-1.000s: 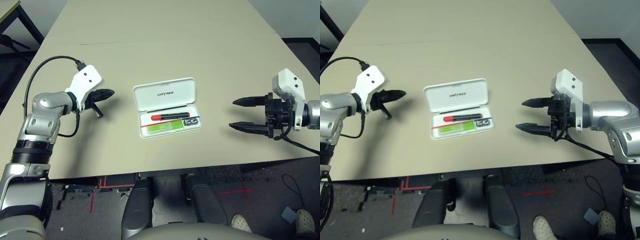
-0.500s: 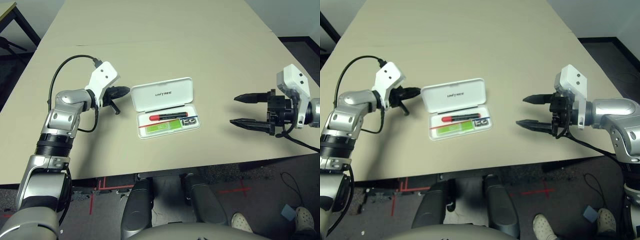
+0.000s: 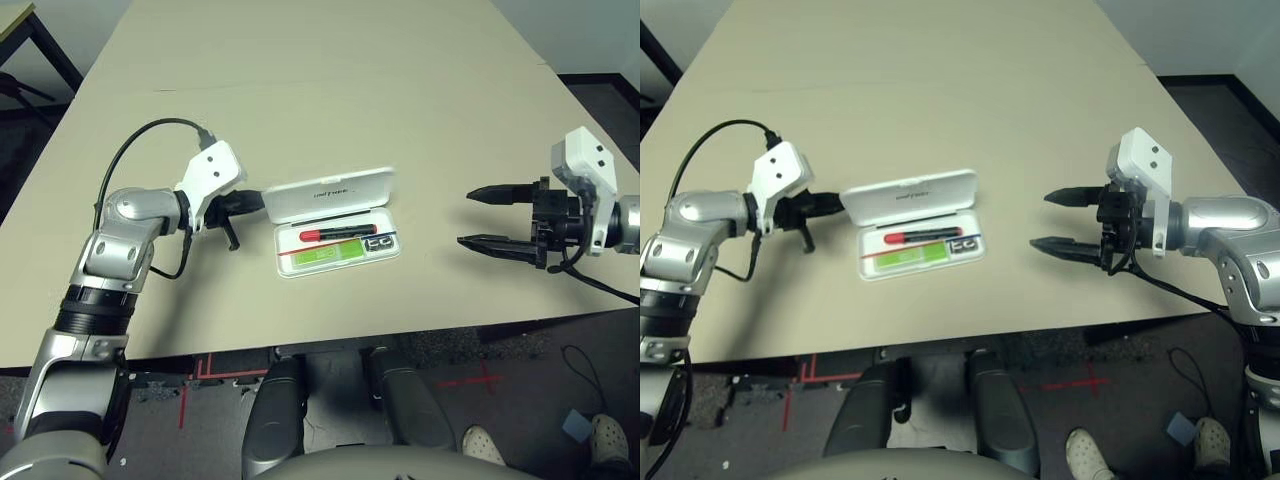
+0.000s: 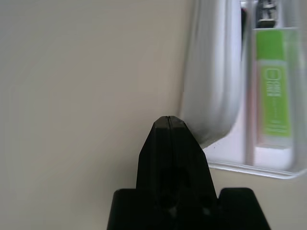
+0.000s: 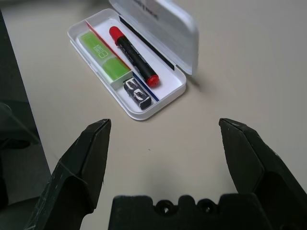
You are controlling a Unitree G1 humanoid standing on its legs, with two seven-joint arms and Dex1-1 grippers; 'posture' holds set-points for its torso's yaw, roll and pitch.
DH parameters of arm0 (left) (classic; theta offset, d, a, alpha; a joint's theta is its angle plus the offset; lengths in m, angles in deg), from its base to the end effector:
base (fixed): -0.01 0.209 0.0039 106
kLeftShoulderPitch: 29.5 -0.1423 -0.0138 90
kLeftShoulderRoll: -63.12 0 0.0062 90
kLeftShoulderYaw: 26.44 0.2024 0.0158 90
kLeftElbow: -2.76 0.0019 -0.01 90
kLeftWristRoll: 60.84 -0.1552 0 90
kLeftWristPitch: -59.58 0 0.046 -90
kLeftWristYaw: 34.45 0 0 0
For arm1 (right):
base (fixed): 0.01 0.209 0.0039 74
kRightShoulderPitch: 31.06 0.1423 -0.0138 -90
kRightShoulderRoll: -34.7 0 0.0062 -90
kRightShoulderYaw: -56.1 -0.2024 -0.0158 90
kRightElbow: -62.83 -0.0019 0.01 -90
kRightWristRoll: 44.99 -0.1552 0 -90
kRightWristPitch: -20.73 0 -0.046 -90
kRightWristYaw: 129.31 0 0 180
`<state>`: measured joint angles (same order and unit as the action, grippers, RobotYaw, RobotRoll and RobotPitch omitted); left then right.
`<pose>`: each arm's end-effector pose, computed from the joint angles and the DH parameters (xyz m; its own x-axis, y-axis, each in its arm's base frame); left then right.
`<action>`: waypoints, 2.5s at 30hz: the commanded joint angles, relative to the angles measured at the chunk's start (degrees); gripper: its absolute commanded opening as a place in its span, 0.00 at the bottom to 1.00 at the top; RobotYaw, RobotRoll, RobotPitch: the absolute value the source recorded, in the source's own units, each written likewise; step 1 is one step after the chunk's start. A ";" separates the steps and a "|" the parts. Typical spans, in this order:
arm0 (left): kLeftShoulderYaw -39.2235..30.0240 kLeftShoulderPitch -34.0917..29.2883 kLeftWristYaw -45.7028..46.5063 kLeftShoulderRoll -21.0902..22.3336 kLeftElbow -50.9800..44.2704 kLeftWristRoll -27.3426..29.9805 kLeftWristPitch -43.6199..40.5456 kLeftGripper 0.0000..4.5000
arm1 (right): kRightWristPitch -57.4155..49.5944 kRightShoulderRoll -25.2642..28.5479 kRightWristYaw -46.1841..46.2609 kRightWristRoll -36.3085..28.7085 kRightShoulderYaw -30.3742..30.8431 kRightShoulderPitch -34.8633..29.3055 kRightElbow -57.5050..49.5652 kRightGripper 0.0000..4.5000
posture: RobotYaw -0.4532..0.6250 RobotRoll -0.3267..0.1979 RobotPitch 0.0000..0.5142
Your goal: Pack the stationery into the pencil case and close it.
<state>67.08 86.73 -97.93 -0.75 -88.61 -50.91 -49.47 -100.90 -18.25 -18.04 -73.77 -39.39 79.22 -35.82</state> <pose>0.2923 0.2518 0.1775 0.5004 -0.7599 -0.4150 0.8575 0.3689 0.3586 0.2610 -0.2905 0.2066 0.4205 0.8263 -0.3748 -0.9070 0.3934 -0.1504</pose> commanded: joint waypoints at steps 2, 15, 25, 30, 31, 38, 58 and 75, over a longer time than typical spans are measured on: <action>2.48 -2.39 -2.52 1.18 -3.98 0.53 1.64 0.01 | 0.63 -0.24 -0.03 0.52 1.00 0.77 0.92 1.00 | 0.35 0.62 0.38; 9.45 -3.56 0.72 -1.50 -9.48 -2.88 -0.08 0.01 | 0.59 -0.40 0.04 1.17 1.80 1.42 1.32 1.00 | 0.35 0.62 0.38; 13.64 -4.88 1.05 0.47 -10.26 -6.87 -0.20 0.01 | 0.53 -0.77 0.73 1.28 1.90 1.31 1.09 1.00 | 0.34 0.62 0.38; 15.32 -6.19 0.53 2.27 -10.53 -8.53 -0.11 0.01 | 0.48 -1.26 1.14 1.37 2.21 1.36 0.89 1.00 | 0.34 0.62 0.38; 15.57 -6.53 0.41 2.55 -10.57 -8.58 0.00 0.01 | 0.45 -1.38 1.18 1.37 2.30 1.36 0.82 1.00 | 0.34 0.62 0.38; 9.64 -7.07 2.76 -0.62 -13.26 -1.50 -1.18 0.09 | 0.49 -2.26 1.65 1.06 2.59 1.08 0.36 1.00 | 0.35 0.62 0.38; -27.49 -4.73 31.79 -9.81 7.17 12.08 3.80 0.99 | 23.53 -23.01 37.39 12.88 -7.30 8.54 28.54 1.00 | 0.41 0.62 0.38; -31.54 0.09 35.94 -7.68 36.57 10.63 23.58 0.99 | 36.44 -22.69 51.86 17.64 -10.56 16.47 53.31 1.00 | 0.39 0.62 0.37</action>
<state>36.33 86.35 -62.34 -8.87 -53.99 -40.15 -27.40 -66.02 -41.78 33.32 -56.41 -48.49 94.87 14.71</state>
